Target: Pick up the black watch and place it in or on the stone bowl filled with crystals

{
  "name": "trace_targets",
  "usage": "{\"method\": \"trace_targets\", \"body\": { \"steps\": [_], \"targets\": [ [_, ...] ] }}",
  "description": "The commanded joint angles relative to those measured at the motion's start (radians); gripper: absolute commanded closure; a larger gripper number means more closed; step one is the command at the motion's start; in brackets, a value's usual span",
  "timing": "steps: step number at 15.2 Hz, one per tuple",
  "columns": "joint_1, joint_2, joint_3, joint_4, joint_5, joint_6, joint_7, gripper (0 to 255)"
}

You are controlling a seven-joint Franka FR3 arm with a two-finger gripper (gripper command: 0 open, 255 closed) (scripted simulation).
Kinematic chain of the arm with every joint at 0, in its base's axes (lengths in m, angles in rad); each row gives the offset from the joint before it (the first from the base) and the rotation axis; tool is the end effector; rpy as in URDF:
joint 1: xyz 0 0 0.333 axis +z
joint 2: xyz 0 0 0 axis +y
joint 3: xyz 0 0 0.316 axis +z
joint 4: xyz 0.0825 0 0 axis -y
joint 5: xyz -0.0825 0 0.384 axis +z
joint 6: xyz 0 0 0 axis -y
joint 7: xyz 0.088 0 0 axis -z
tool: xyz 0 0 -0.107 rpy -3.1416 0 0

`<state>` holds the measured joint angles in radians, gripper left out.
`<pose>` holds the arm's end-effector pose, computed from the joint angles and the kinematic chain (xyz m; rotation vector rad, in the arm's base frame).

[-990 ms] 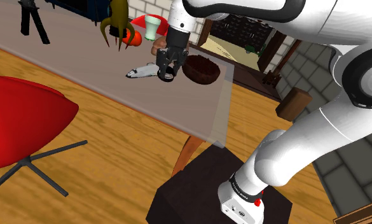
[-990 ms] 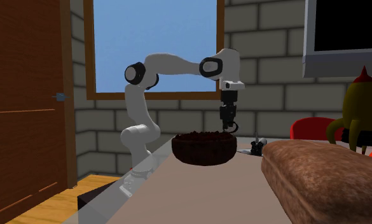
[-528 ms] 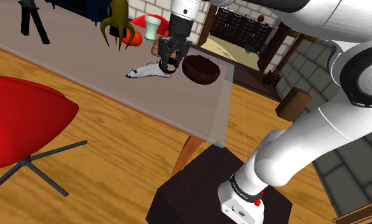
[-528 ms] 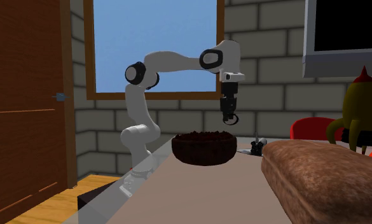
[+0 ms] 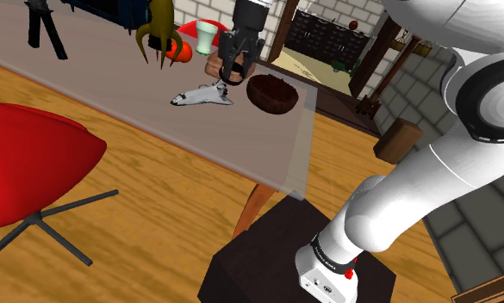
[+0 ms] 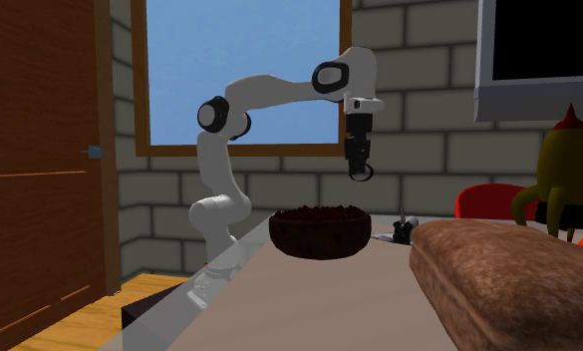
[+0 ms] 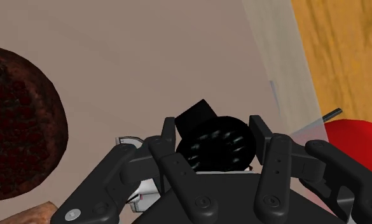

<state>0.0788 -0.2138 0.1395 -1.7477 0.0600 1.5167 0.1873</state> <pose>0.4665 0.1183 0.6463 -3.1150 -0.0471 0.0389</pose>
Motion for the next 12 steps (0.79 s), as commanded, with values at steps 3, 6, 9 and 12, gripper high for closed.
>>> {"method": "trace_targets", "body": {
  "steps": [3,6,9,12],
  "targets": [
    [0.000,0.022,0.001,0.079,-0.002,-0.057,0.005,255],
    [0.000,0.039,0.002,0.139,-0.004,-0.100,0.008,255],
    [-0.010,0.043,-0.013,0.161,-0.008,-0.120,-0.016,255],
    [-0.041,0.038,-0.058,0.159,-0.017,-0.126,-0.092,255]
  ]
}}
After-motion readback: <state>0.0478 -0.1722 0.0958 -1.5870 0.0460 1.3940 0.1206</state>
